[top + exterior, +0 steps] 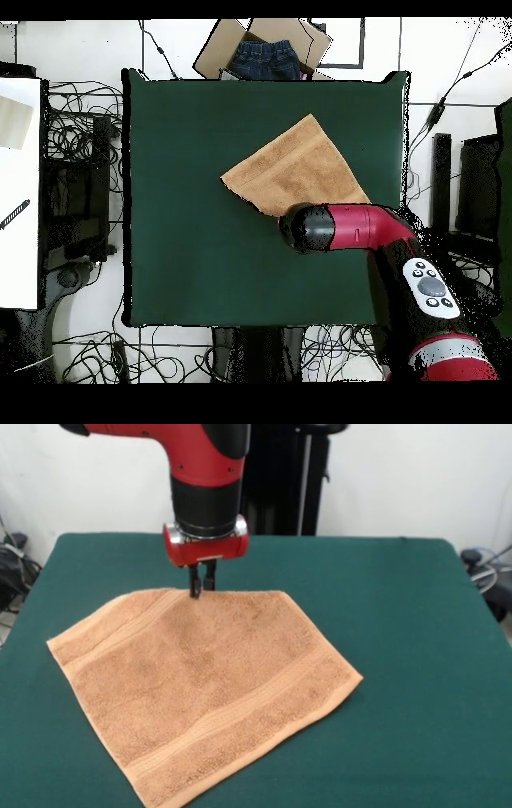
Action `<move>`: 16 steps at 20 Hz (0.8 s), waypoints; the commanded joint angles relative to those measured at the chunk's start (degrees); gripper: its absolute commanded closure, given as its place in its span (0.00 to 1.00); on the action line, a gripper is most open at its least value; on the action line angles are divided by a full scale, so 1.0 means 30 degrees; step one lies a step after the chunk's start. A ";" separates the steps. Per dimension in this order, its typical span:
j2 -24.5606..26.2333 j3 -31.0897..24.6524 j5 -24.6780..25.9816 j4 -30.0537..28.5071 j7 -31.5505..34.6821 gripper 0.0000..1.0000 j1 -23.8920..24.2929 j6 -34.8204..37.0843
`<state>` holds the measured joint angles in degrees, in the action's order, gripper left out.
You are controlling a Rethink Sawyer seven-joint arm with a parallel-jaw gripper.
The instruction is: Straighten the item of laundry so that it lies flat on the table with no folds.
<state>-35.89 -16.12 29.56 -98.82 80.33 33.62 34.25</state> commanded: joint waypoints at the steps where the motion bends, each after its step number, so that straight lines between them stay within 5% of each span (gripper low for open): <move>1: -0.1046 -0.1307 -0.0823 -0.2033 -0.0591 1.00 -0.0007 0.2507; 16: -0.1256 -0.1378 -0.0803 -0.2272 -0.0608 1.00 0.0153 0.2454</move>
<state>-39.29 -16.18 28.79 -102.27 80.33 33.63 36.56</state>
